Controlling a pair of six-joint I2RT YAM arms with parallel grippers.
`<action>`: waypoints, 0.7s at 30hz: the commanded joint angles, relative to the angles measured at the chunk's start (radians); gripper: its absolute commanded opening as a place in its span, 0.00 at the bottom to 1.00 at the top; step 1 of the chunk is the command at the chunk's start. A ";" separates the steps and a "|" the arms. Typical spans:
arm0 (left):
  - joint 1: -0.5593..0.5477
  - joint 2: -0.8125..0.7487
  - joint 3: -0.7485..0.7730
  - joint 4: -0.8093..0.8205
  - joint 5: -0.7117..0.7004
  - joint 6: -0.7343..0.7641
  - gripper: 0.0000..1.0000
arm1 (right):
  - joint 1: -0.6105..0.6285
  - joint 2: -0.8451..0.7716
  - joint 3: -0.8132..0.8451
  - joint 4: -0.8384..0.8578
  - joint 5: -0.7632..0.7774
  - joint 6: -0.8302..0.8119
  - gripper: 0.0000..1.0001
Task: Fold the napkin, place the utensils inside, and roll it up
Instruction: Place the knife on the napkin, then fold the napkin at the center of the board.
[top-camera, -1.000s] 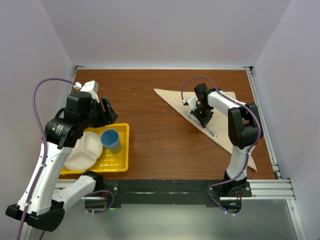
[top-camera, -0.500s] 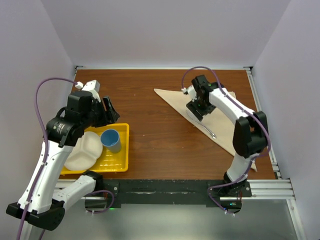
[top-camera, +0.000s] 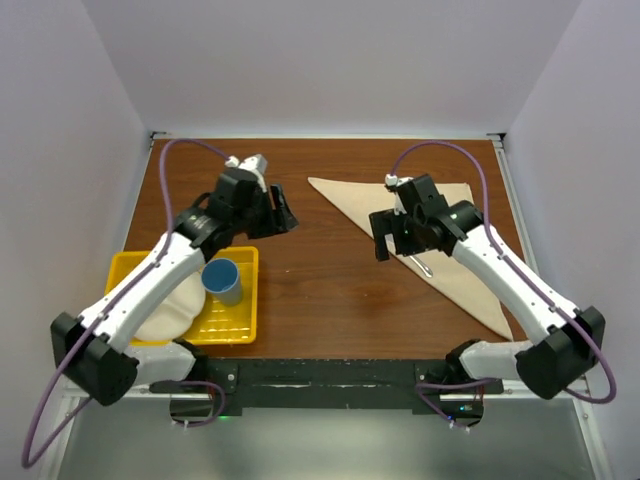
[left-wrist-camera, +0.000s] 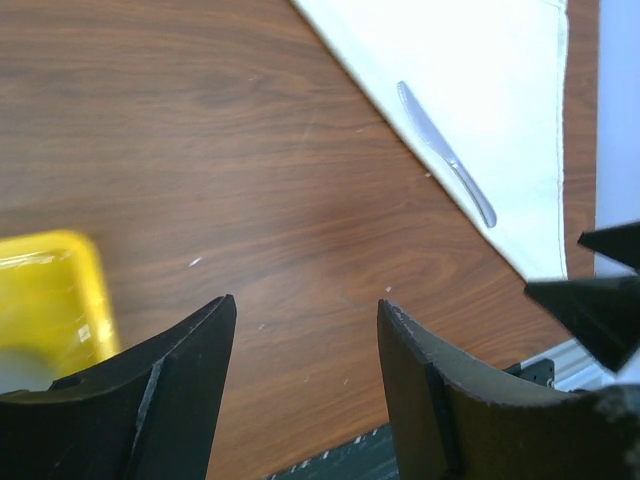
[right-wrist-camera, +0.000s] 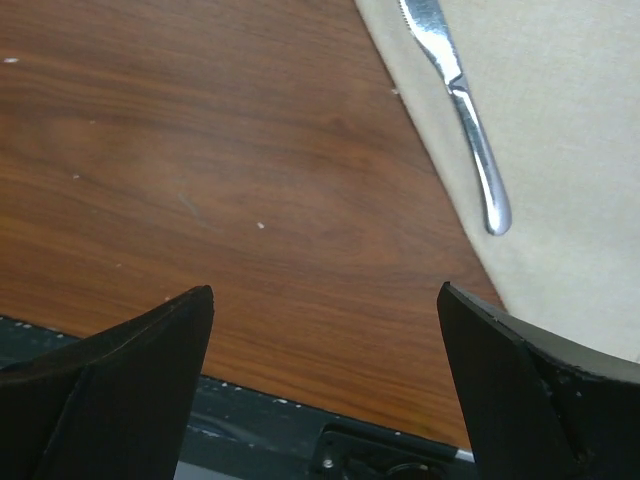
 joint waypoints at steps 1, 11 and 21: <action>-0.071 0.129 0.037 0.215 -0.099 -0.105 0.63 | 0.001 -0.087 -0.003 0.062 -0.062 0.065 0.98; -0.100 0.558 0.244 0.387 -0.302 -0.267 0.61 | -0.002 -0.193 -0.020 -0.023 0.044 0.079 0.98; -0.062 0.790 0.300 0.577 -0.328 -0.365 0.61 | -0.003 -0.219 0.055 -0.151 0.122 0.155 0.98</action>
